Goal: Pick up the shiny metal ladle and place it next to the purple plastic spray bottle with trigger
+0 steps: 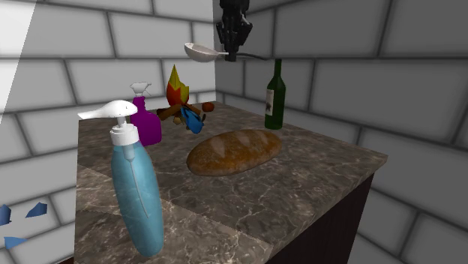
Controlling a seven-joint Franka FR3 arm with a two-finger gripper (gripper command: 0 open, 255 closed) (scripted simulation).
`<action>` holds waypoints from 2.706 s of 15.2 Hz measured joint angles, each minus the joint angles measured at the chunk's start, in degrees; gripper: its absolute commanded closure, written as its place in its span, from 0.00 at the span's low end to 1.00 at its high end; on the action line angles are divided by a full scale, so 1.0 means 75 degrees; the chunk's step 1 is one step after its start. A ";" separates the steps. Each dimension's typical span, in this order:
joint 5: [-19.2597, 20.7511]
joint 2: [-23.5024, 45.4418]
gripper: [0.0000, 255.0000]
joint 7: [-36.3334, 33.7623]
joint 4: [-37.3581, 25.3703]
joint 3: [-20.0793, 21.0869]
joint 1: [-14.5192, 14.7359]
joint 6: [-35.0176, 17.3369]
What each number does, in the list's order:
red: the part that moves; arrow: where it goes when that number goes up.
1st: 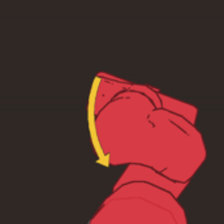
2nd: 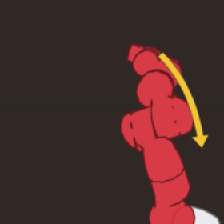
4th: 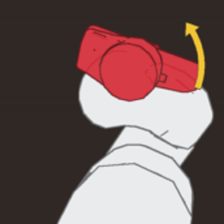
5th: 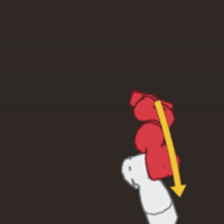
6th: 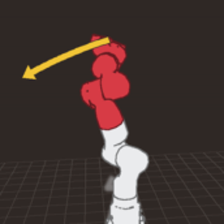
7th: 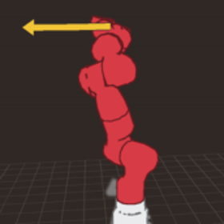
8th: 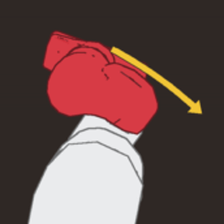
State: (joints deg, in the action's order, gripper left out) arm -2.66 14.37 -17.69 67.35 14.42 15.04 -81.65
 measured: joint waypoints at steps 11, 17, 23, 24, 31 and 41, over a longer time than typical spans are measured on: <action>0.0543 0.1109 1.00 -0.1960 -0.1523 0.0609 0.1585 0.0284; 0.0931 0.2073 1.00 -0.2763 -0.2888 0.0735 0.2527 0.0649; 0.0724 0.1416 1.00 -0.2699 -0.1178 0.0769 0.2216 -0.0404; 0.0698 0.1339 1.00 -0.2682 -0.0956 0.0770 0.2177 -0.0550; 0.0585 0.1006 1.00 -0.2600 0.0293 0.0768 0.2012 -0.1470; 0.0500 0.0768 1.00 -0.2504 0.1692 0.0753 0.1878 -0.2629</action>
State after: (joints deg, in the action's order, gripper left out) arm 1.09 20.13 -36.47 80.03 20.07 29.12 -101.36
